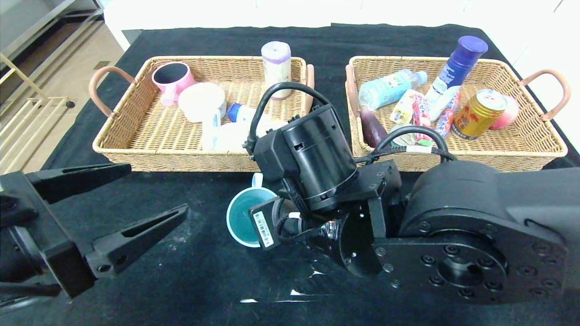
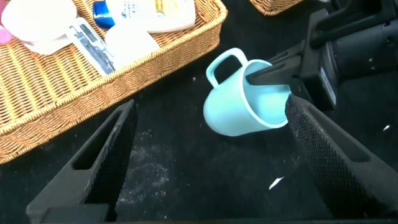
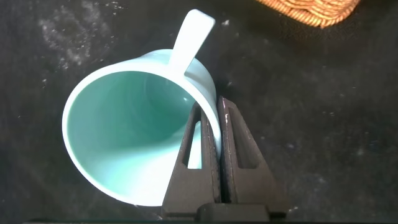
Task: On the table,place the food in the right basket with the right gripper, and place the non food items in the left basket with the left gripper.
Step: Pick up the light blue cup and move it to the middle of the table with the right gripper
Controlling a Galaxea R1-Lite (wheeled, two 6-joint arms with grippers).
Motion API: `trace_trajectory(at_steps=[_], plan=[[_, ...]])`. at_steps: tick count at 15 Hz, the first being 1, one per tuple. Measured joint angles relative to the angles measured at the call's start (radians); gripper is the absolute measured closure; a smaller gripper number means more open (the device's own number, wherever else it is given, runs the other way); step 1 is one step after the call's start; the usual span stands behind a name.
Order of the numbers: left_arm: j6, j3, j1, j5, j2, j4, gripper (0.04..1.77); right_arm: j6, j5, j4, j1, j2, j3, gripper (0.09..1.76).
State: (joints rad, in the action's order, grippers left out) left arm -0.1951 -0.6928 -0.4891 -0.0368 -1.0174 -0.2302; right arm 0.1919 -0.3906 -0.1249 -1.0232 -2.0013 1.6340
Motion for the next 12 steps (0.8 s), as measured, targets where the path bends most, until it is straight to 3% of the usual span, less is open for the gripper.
trace_trajectory(at_steps=[4,9,12], plan=[[-0.002,0.002,-0.001,-0.001,0.001,0.003,0.09,-0.001,-0.021,0.016,-0.004,-0.001,0.0,1.68],[-0.003,0.004,-0.001,-0.001,0.001,0.006,0.09,-0.011,-0.029,0.026,-0.011,0.0,-0.007,1.0],[0.006,0.004,-0.002,-0.027,0.003,0.005,0.09,-0.008,-0.029,0.052,-0.013,0.016,-0.01,0.73]])
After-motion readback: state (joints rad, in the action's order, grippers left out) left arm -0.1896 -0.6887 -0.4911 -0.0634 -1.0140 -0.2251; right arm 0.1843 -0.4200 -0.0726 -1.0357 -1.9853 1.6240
